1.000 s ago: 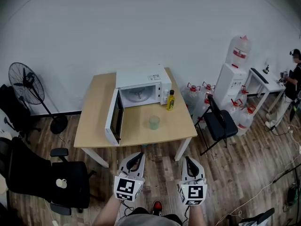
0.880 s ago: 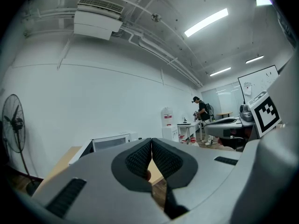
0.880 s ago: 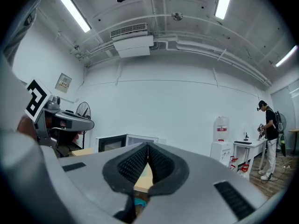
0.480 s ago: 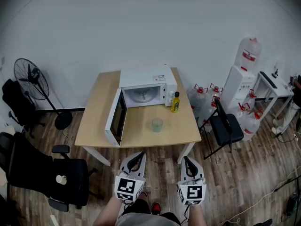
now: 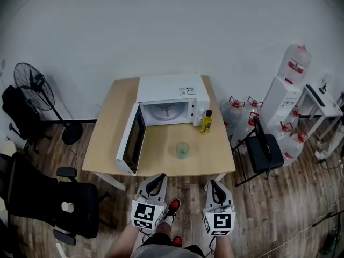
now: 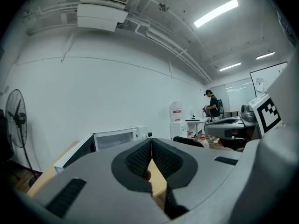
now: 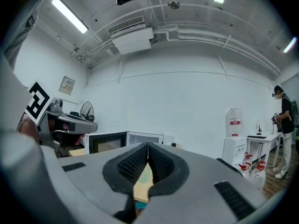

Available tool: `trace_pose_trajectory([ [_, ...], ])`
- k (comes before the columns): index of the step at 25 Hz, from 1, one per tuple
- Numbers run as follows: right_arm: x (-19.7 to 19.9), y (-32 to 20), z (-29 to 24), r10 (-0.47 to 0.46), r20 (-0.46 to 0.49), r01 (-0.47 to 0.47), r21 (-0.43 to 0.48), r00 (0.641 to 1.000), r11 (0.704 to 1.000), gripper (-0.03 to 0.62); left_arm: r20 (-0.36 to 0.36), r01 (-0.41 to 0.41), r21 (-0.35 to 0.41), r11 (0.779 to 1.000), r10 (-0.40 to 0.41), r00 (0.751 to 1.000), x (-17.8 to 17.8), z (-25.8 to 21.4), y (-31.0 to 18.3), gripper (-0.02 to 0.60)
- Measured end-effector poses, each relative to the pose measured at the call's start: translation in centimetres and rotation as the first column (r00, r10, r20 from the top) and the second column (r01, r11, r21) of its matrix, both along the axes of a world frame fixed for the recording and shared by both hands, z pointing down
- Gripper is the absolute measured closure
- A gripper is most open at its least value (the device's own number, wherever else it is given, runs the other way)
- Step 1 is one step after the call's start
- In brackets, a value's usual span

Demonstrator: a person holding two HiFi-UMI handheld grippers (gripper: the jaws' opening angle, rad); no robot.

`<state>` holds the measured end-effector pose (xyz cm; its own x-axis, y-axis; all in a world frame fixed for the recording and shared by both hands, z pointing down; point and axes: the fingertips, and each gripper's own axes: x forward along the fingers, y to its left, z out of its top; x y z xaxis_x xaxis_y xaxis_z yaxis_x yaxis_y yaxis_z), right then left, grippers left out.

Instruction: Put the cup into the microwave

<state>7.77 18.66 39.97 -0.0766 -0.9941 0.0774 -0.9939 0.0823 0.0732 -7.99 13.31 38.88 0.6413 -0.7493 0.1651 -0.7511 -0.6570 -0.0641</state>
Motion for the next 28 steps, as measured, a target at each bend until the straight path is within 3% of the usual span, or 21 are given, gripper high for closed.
trace_pose_trajectory([
  [14, 2.9, -13.4, 8.2, 0.008, 0.056, 0.001, -0.161, 0.998, 0.987, 0.576, 0.021, -0.04, -0.149, 0.988, 0.044, 0.999, 4.8, 7.9, -13.6, 0.558],
  [25, 4.6, -18.9, 15.4, 0.021, 0.073, -0.001, -0.269, 0.997, 0.963, 0.576, 0.021, -0.084, -0.278, 0.957, 0.093, 0.995, 7.7, 16.7, -18.8, 0.555],
  [26, 4.8, -19.0, 15.7, 0.027, 0.077, -0.005, -0.275, 0.997, 0.961, 0.576, 0.016, -0.092, -0.284, 0.954, 0.101, 0.995, 7.9, 17.1, -19.0, 0.533],
  [28, 5.0, -19.0, 16.3, 0.038, 0.083, -0.013, -0.286, 0.996, 0.958, 0.576, 0.01, -0.123, -0.296, 0.947, 0.132, 0.991, 8.5, 17.9, -19.2, 0.413],
])
